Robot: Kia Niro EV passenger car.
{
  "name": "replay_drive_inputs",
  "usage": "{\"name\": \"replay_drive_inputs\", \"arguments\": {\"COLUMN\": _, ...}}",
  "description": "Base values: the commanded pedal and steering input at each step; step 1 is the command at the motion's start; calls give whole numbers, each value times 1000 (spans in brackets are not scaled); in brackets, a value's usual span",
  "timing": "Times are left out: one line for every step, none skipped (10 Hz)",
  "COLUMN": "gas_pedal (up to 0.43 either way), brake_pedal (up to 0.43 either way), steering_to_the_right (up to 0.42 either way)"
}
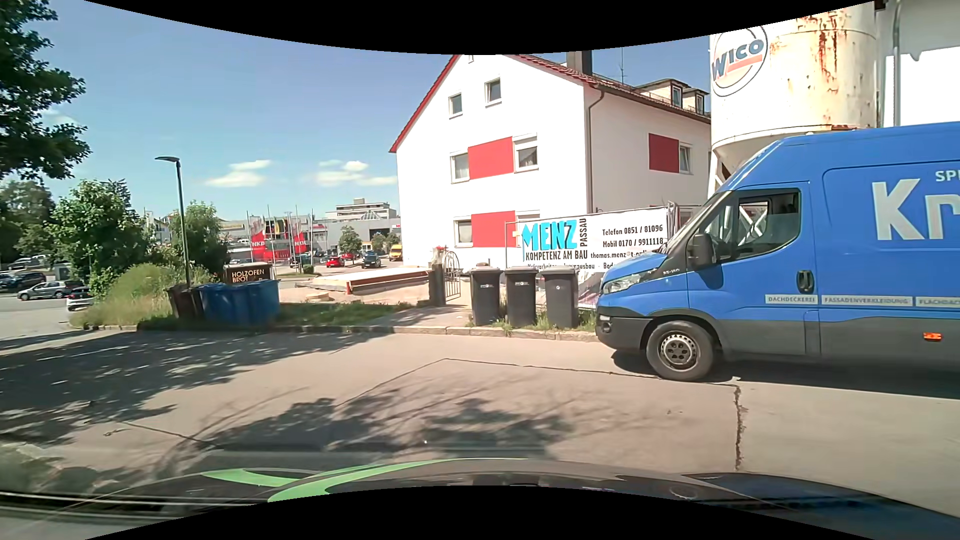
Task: Follow the waypoints while adhering to traffic rules and regulations
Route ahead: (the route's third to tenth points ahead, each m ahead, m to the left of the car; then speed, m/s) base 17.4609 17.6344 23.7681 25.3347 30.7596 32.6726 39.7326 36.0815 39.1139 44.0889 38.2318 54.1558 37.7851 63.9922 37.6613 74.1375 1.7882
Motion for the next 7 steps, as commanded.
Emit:
{"name": "replay_drive_inputs", "arguments": {"gas_pedal": 0, "brake_pedal": 293, "steering_to_the_right": -61}}
{"name": "replay_drive_inputs", "arguments": {"gas_pedal": 0, "brake_pedal": 220, "steering_to_the_right": -87}}
{"name": "replay_drive_inputs", "arguments": {"gas_pedal": 0, "brake_pedal": 24, "steering_to_the_right": -120}}
{"name": "replay_drive_inputs", "arguments": {"gas_pedal": 0, "brake_pedal": 0, "steering_to_the_right": -144}}
{"name": "replay_drive_inputs", "arguments": {"gas_pedal": 0, "brake_pedal": 0, "steering_to_the_right": -186}}
{"name": "replay_drive_inputs", "arguments": {"gas_pedal": 0, "brake_pedal": 0, "steering_to_the_right": -234}}
{"name": "replay_drive_inputs", "arguments": {"gas_pedal": 28, "brake_pedal": 0, "steering_to_the_right": -265}}
